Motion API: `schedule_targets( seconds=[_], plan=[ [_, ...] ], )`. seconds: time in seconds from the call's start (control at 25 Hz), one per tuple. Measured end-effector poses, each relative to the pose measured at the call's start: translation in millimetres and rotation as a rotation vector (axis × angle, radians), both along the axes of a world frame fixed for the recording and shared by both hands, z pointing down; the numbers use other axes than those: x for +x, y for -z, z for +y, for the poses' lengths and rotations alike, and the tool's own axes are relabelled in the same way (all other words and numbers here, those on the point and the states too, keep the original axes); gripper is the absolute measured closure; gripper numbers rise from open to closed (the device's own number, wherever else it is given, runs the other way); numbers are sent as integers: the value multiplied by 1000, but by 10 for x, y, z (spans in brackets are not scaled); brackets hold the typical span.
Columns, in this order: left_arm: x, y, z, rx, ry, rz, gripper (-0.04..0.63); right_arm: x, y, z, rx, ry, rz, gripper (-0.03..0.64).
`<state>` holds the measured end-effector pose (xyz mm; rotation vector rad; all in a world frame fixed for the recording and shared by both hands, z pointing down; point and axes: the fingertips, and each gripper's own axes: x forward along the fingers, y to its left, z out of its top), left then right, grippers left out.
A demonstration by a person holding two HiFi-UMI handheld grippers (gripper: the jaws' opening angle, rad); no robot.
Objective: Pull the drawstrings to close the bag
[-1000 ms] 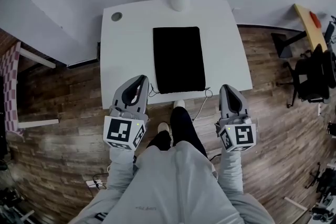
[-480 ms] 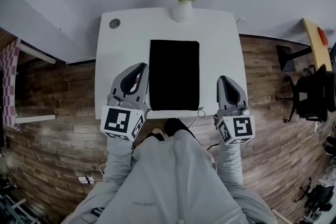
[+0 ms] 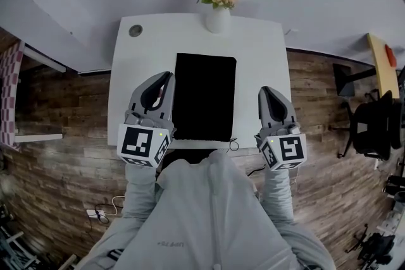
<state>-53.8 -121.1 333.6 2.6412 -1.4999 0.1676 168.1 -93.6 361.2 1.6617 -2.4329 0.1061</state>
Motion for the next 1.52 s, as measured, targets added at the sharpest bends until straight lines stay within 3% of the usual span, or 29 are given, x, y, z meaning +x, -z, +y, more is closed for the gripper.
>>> schedule_targets(
  seconds=[0.4,0.64,0.8,1.12,1.44,1.52],
  plan=[
    [-66,-38,-55,-26,-9,-12,558,88,-13,22,-27,-37,0,594],
    [-15,-262,-57,-68,-78,-93,559,15,-162,114,-66,23,89,594],
    [-56,-501,16,-138,-112,-139,560,-74,-312,229,-104,104,96,592],
    [-167,-997,261,-283,-170,-188,558,-97,-823,494,-258,146,36,592],
    [-364,-1569,488,-445,-207,-230,557,-159,-1390,826,-422,197,86,584],
    [-427,-1714,560,-481,-206,-245,557,-153,-1522,905,-458,202,105,548]
  ],
)
